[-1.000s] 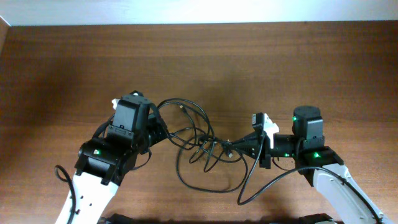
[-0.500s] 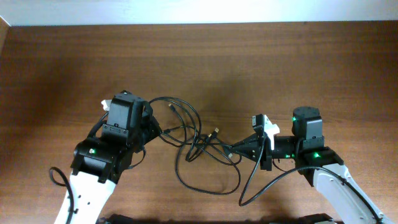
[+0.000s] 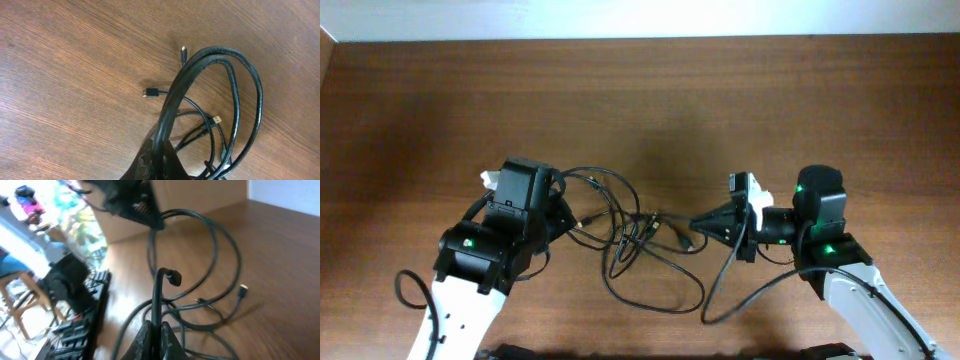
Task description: Untangle cables
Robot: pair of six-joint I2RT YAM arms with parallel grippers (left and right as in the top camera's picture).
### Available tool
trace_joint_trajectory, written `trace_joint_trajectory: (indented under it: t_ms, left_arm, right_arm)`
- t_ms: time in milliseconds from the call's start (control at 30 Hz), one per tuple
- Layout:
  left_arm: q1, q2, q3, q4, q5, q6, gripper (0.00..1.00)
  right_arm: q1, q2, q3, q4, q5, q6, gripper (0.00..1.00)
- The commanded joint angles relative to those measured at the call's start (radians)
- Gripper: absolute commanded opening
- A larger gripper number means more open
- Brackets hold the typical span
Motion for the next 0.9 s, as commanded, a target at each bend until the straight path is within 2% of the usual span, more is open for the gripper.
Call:
trace_joint_trajectory:
  t_ms: [0,100,200,233,267,467,633,767,800,867]
  left_arm:
    - [0.008,-0.001,0.001,-0.004,-0.027,-0.005,0.00]
    - [0.008,-0.001,0.001,-0.005,-0.026,-0.005,0.00]
    - [0.008,-0.001,0.001,-0.004,-0.016,-0.005,0.00]
    - [0.008,-0.001,0.001,-0.004,-0.011,-0.005,0.00]
    - [0.008,-0.001,0.001,-0.004,-0.006,-0.005,0.00]
    - [0.008,-0.001,0.001,-0.001,0.022,-0.005,0.00]
    - [0.008,-0.001,0.001,0.000,0.037,-0.004,0.00]
    - [0.008,-0.001,0.001,0.006,0.036,0.043,0.11]
    - [0.008,-0.001,0.001,0.006,0.036,0.065,0.27]
    - [0.008,-0.001,0.001,0.008,0.032,0.087,0.79]
  right_arm:
    - [0.003,0.002,0.009,0.011,0.229,0.198,0.04]
    - [0.003,0.002,0.009,0.010,0.365,0.333,0.04]
    - [0.004,0.002,0.009,0.007,0.412,0.398,0.05]
    - [0.004,0.002,0.009,-0.005,0.414,0.406,0.22]
    - [0.005,0.002,0.009,-0.025,0.414,0.407,1.00]
    - [0.006,0.002,0.009,-0.165,0.403,0.407,0.99]
    - [0.005,0.002,0.009,-0.183,0.253,0.407,0.99]
    - [0.005,0.002,0.009,-0.220,0.280,0.451,0.99]
    - [0.005,0.002,0.009,-0.239,0.317,0.502,0.98]
    - [0.005,0.002,0.010,-0.241,0.322,0.542,0.98]
